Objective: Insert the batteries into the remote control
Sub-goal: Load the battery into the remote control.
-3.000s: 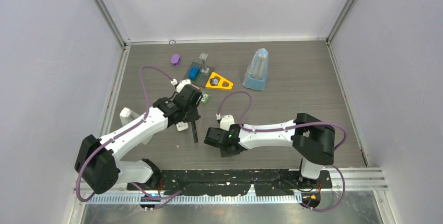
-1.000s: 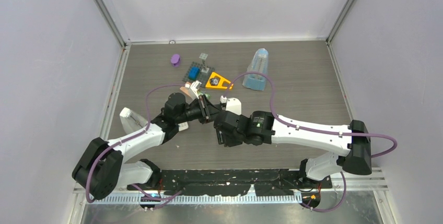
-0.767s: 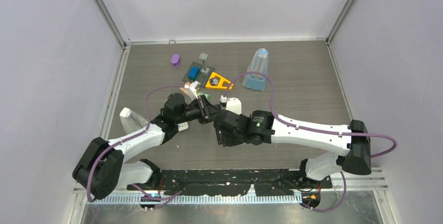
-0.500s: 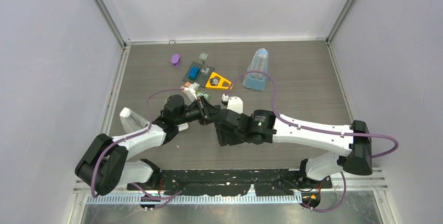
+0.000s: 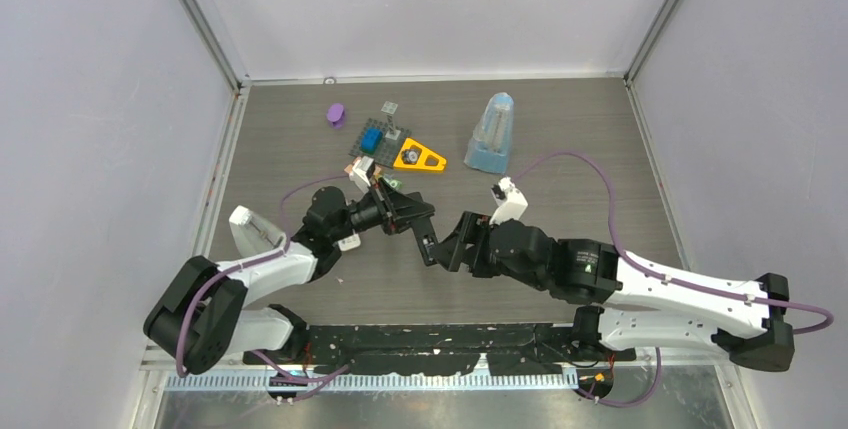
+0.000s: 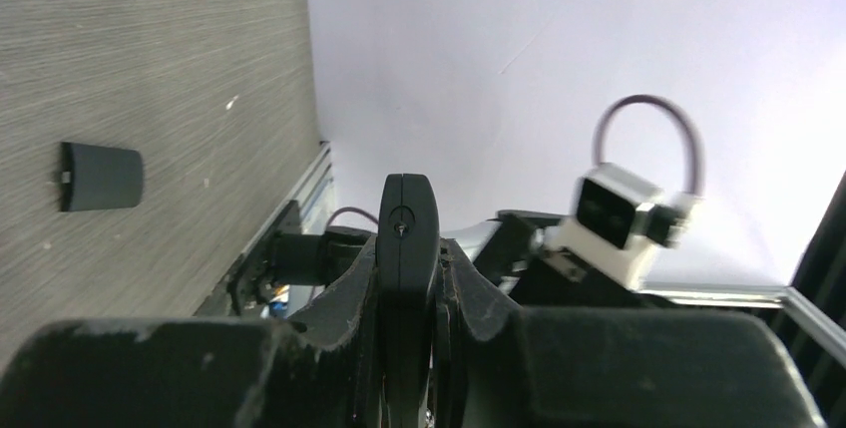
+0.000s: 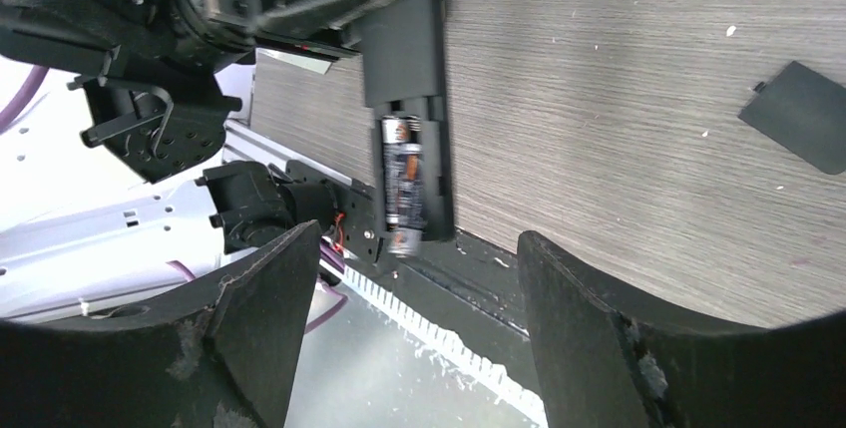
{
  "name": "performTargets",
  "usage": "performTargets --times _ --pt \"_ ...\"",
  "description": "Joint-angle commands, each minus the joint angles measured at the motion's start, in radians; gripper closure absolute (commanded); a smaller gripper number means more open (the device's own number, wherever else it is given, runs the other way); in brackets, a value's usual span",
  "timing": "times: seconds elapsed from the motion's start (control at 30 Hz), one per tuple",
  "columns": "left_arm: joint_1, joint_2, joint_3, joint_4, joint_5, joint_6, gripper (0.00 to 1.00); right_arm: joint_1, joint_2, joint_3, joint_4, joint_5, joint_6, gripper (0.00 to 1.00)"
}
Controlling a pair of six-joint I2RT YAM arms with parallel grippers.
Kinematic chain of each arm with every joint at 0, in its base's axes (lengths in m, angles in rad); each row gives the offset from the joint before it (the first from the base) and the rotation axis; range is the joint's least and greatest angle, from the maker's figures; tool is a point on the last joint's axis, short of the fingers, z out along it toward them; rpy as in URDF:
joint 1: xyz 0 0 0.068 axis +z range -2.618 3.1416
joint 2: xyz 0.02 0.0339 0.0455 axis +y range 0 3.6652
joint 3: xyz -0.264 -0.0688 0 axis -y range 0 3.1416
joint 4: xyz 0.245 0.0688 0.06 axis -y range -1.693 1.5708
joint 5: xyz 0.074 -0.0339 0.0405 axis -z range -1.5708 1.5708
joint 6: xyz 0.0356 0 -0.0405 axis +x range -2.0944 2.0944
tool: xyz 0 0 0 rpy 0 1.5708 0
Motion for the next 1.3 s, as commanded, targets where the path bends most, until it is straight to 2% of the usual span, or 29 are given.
performTargets --times 0.0,0.23,0.43,0.63,0.8,0.93,1.13,1.27 --pt "0.005 -0.065 0.001 0.082 -0.05 -0.096 1.0 0.006 -0.101 -0.151 0.234 0.061 0.087 0.23" --pt "0.005 -0.098 0.003 0.081 -0.095 -0.193 1.0 0.043 -0.201 -0.291 0.521 0.119 0.076 0.23" --pt "0.005 -0.105 0.003 0.089 -0.1 -0.224 1.0 0.056 -0.224 -0.314 0.631 0.133 0.038 0.21" --pt "0.005 -0.106 0.012 0.077 -0.083 -0.188 1.0 0.056 -0.215 -0.268 0.543 0.184 0.021 0.2" --pt "0.005 -0.118 0.031 0.038 -0.047 -0.121 1.0 0.056 -0.185 -0.184 0.405 0.259 -0.13 0.2" --pt "0.006 -0.161 0.049 -0.058 -0.044 -0.046 1.0 0.056 -0.124 -0.106 0.334 0.254 -0.243 0.23" --pt "0.005 -0.234 0.098 -0.254 -0.073 0.077 1.0 0.056 0.001 0.026 0.237 0.189 -0.364 0.37" --pt "0.005 -0.254 0.109 -0.312 -0.09 0.111 1.0 0.056 0.082 0.124 0.161 0.149 -0.398 0.58"
